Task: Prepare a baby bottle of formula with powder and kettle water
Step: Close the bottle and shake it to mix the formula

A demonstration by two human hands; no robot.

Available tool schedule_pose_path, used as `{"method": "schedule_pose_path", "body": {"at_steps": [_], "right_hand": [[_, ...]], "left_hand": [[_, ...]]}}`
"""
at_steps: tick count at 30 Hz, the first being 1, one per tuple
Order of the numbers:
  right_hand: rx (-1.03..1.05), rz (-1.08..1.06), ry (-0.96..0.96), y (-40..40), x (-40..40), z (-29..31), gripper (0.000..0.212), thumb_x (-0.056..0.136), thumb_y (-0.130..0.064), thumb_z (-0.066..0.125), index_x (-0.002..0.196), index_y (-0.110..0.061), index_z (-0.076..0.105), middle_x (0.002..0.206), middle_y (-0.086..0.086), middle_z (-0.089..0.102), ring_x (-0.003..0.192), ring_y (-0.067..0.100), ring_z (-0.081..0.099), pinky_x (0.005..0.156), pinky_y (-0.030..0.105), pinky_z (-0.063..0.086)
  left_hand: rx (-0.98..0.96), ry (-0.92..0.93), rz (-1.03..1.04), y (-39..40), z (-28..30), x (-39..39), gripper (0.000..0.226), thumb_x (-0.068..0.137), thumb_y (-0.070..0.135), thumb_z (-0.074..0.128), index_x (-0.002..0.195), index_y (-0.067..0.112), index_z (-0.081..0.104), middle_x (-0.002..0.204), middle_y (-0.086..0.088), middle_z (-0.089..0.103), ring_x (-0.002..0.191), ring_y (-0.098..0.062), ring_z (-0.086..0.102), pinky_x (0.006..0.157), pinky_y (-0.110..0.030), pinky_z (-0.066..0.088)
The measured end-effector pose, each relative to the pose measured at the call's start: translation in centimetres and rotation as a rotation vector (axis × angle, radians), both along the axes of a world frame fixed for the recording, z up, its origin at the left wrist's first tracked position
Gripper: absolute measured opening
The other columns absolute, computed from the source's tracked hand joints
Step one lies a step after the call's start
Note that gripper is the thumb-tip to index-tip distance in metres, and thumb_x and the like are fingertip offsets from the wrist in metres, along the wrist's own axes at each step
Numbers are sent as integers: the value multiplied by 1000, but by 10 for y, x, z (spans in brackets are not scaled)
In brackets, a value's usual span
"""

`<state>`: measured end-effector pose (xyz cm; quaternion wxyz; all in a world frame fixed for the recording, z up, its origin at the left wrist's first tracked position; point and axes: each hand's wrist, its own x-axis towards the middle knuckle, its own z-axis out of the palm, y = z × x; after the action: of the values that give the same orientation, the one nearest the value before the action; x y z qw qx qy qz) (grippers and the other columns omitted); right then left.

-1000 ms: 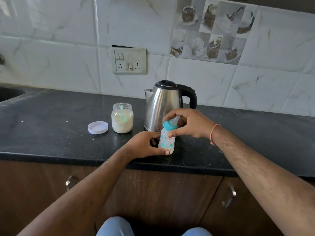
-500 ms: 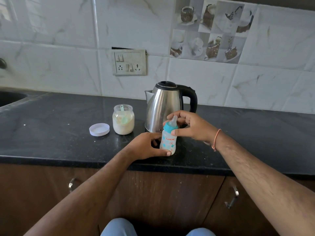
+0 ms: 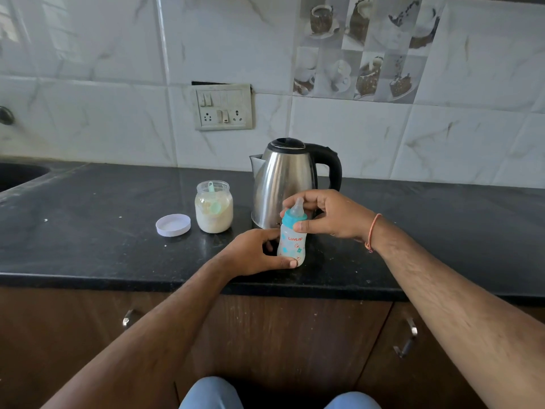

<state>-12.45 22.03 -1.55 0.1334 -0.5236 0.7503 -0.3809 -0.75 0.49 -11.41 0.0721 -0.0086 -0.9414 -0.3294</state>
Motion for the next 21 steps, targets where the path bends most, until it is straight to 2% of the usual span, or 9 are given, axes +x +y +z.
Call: {"method": "schedule_pose_path", "body": {"at_steps": [6, 13, 15, 18, 19, 21], "right_hand": [[-13, -10, 16, 0, 0, -3, 44, 95, -10, 82, 135, -20, 69, 131, -8, 77, 126, 6, 70, 106, 39, 61], [50, 4, 11, -3, 2, 6, 44, 93, -10, 84, 132, -24, 70, 130, -6, 78, 126, 10, 70, 106, 35, 60], [21, -76, 50, -3, 7, 2, 44, 89, -17, 89, 129, -24, 72, 124, -9, 78, 116, 3, 73, 100, 32, 63], [-127, -244, 88, -3, 19, -15, 47, 82, -33, 94, 124, -26, 73, 112, -17, 74, 97, -11, 69, 82, 20, 61], [-176, -285, 97, -4, 23, -23, 49, 80, -40, 94, 123, -28, 73, 111, -17, 72, 96, -8, 68, 79, 19, 59], [-221, -318, 109, -5, 27, -43, 58, 78, -54, 90, 126, -29, 71, 118, -17, 68, 104, 1, 66, 85, 23, 59]], "left_hand": [[-10, -2, -1, -1, -2, -2, 74, 82, 71, 82, 147, 44, 59, 124, 19, 72, 105, -5, 67, 97, -37, 60], [-5, -16, -12, -4, -3, -4, 75, 83, 71, 81, 148, 41, 59, 126, 17, 72, 106, -6, 68, 97, -38, 60], [-5, -10, -17, -4, -4, -4, 76, 83, 71, 81, 148, 40, 59, 126, 18, 72, 105, -6, 68, 96, -37, 60], [8, -5, -6, -4, -5, -4, 72, 81, 71, 82, 144, 42, 62, 122, 18, 73, 103, -5, 68, 95, -37, 61], [14, -4, 1, -4, -5, -4, 70, 79, 73, 82, 139, 43, 64, 119, 19, 74, 103, -5, 69, 95, -37, 61], [22, 1, 3, -3, -5, -3, 71, 73, 79, 80, 135, 47, 64, 117, 19, 74, 103, -5, 69, 95, -37, 60]]}}
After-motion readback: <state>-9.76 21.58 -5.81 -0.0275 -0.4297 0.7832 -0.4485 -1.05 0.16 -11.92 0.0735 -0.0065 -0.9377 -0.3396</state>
